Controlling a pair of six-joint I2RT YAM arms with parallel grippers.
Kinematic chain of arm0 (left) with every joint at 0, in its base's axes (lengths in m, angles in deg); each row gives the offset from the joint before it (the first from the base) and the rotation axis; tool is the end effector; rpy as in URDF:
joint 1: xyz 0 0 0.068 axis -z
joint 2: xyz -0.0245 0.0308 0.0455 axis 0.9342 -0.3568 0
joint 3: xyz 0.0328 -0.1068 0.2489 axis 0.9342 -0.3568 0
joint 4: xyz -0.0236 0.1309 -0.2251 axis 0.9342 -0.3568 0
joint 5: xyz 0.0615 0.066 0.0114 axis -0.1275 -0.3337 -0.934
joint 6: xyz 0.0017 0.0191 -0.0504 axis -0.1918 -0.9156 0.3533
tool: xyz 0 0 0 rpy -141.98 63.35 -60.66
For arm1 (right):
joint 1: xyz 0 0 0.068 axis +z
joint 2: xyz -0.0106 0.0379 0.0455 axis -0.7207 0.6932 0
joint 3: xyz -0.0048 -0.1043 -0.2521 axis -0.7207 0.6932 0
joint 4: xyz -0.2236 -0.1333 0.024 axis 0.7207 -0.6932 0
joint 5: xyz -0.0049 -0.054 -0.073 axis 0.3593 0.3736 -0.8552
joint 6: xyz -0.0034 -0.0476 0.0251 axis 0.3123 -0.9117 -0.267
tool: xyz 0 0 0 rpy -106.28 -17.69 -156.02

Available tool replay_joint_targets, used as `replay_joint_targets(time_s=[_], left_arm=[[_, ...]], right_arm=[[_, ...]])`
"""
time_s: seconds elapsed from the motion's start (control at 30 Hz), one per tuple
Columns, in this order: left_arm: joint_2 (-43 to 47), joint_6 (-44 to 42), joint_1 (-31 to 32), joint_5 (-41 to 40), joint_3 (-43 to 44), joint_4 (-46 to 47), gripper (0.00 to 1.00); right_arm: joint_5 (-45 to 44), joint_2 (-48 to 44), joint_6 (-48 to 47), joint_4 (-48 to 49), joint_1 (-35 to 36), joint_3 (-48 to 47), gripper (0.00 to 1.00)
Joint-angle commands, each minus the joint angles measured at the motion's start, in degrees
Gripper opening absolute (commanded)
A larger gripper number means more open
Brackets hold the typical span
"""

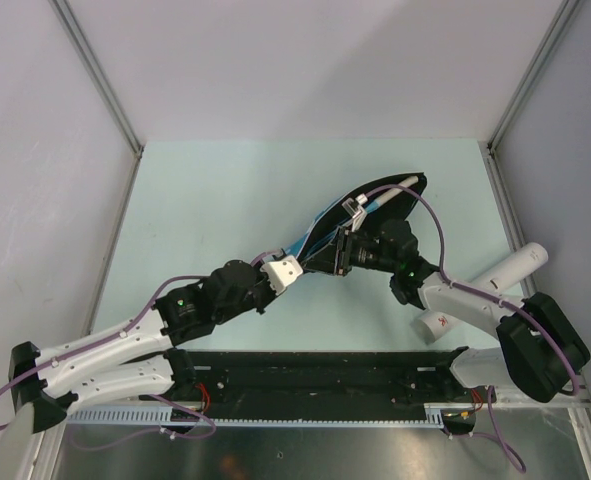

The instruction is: Pack up the badminton gear

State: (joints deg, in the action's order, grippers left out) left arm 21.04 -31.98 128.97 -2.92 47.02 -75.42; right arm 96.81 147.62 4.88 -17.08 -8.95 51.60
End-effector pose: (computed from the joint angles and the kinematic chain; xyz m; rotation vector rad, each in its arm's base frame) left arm 0.1043 -0.1658 0.2841 1.1060 1.7487 -0.3167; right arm 0.2118 0.1878 0.2541 -0.3853 1.9001 1.6195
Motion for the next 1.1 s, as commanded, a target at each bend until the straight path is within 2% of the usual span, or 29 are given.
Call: replay_joint_targets(time_s=[0.0,0.2,0.3,0.33,0.43,0.53,0.57,0.73,0.83,0.93,1.07], left_arm=[[1.5,-1.9,0.2,2.3,0.6,6.9,0.0],[1.3,-1.9,0.2,2.4,0.7,6.8,0.0],[1.4,-1.8,0.3,2.3,0.6,6.8,0.0],[1.5,-1.9,0.2,2.3,0.6,6.9,0.0],[1.5,-1.6,0.3,2.1,0.5,6.9,0.0],[1.6,-1.4,0.2,1.9,0.5,6.6,0.01],[1.8,-1.4,0.2,1.7,0.4,6.2,0.0],[3.0,-1.4,0.3,1.7,0.4,5.1,0.0],[4.1,-0.8,0.2,1.8,0.2,4.1,0.0],[6.1,-0.1,0.2,0.9,-0.3,3.7,0.0],[8.2,0.9,0.2,-1.3,-0.9,3.5,0.0]], right_arm=[[0.0,0.5,-1.2,2.7,0.8,-0.4,0.29],[-1.6,0.6,-3.0,0.6,1.8,-1.5,0.22],[-3.1,0.5,-4.1,-1.3,2.3,-2.2,0.11],[-3.6,0.1,-4.3,-1.5,2.4,-2.3,0.03],[-8.6,-1.3,-7.4,-6.7,2.9,-3.2,0.0],[-17.8,-4.5,-11.2,-16.0,2.5,-4.4,0.0],[-20.6,-5.8,-12.1,-22.1,2.1,-4.9,0.0],[-31.7,-6.9,-22.3,-39.2,-4.0,-10.6,0.0],[-39.7,-6.1,-29.2,-42.9,-7.4,-13.0,0.0],[-45.1,-3.3,-33.0,-42.6,-12.0,-14.0,0.0],[-51.4,3.0,-36.1,-38.1,-22.8,-15.5,0.0]])
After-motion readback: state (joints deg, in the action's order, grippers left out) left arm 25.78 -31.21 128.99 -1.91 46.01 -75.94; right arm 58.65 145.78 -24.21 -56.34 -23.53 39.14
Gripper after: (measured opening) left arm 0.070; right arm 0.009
